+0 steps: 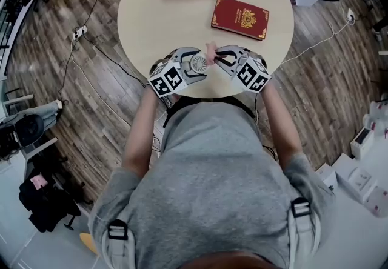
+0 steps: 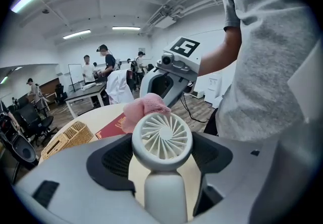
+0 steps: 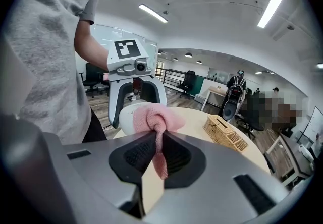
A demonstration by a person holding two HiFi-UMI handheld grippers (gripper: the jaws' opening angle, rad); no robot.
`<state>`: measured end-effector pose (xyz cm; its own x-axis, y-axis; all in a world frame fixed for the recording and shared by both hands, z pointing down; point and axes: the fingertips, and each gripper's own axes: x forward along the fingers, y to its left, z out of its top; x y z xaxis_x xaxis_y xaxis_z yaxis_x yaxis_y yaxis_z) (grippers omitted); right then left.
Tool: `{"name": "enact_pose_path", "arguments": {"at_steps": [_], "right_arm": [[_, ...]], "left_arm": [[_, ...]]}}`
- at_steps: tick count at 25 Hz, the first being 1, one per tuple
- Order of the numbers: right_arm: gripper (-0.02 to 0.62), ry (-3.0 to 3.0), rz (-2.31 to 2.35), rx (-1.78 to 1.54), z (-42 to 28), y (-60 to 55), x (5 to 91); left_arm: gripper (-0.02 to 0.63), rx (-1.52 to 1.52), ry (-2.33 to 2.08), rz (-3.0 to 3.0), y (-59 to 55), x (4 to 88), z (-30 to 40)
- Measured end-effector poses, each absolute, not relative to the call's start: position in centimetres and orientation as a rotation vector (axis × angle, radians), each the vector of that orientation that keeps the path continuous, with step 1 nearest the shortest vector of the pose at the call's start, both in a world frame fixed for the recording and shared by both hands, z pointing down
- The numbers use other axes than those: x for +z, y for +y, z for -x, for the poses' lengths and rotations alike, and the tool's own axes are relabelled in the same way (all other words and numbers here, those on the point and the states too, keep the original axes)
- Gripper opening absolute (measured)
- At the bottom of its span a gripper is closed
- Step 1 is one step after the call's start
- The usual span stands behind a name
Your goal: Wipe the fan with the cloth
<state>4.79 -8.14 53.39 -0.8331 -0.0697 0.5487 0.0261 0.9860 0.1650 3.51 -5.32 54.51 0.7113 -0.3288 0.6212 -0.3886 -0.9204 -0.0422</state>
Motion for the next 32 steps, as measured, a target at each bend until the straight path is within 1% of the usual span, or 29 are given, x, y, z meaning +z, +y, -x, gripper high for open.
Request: {"name": "enact_pose_path", "arguments": {"at_steps": [7,13,25,32], "right_arm": [[0.043,-2.476,-0.011,-0.312,-0.6,-8.7,53.5],[0.043,-2.476,-0.036,-0.337,2.8,-7.8,53.0],[0.043,-2.57,-0.207,-0.203,5.8,-6.3,52.4],[0.044,-2.592,-0.265,-0.159,6.4,-5.8,52.6]], "left_arm": [[0.37,1.09,-0.414,-2.872,-4.0,55.3,-1.9],[0.37,1.104,-0.394,-2.857,-3.8,56.5,1.4],[0.37,0.857,-0.555,-2.792,-5.8,56.6,7.3],[0.37,0.631,-0.619,-2.778,-7.6,54.2,9.0]]}}
